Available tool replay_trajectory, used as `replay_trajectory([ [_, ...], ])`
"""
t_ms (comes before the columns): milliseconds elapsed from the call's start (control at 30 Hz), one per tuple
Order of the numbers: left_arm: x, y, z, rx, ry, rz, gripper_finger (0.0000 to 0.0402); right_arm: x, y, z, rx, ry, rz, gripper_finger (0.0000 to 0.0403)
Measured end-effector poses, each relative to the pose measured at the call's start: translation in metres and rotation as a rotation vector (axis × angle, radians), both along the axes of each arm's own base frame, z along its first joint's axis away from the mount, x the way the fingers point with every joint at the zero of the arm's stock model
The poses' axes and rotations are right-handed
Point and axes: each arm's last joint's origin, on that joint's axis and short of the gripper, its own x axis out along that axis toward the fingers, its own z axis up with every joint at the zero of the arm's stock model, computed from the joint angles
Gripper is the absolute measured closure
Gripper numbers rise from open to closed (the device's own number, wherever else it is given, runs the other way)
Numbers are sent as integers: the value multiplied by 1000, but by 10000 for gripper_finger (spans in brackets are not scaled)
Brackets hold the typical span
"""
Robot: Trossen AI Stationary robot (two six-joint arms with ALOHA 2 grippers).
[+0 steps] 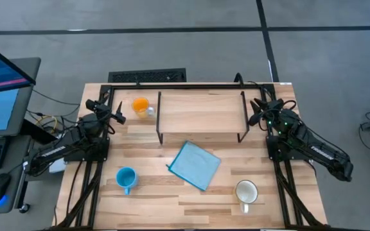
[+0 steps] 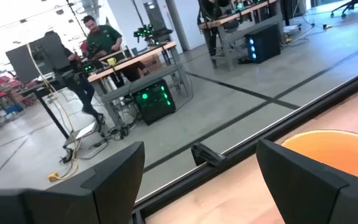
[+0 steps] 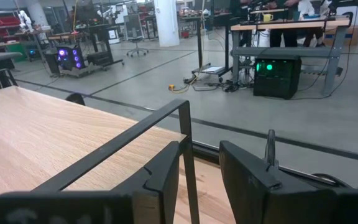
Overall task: Stack small to large cups/mugs on shelf
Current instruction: Put the blue mug on the shelf
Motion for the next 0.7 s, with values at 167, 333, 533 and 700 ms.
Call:
replay_trajectory([
  [167,0,0,0,0,0,-5,100,0,0,0,0,1,0,265],
  [333,0,0,0,-13,-47,16,100,0,0,0,1,1,0,264],
  [533,0,0,0,-51,-162,24,100,0,0,0,1,2,0,266],
  [700,-1,0,0,-72,-234,43,100,0,0,0,1,2,0,264],
])
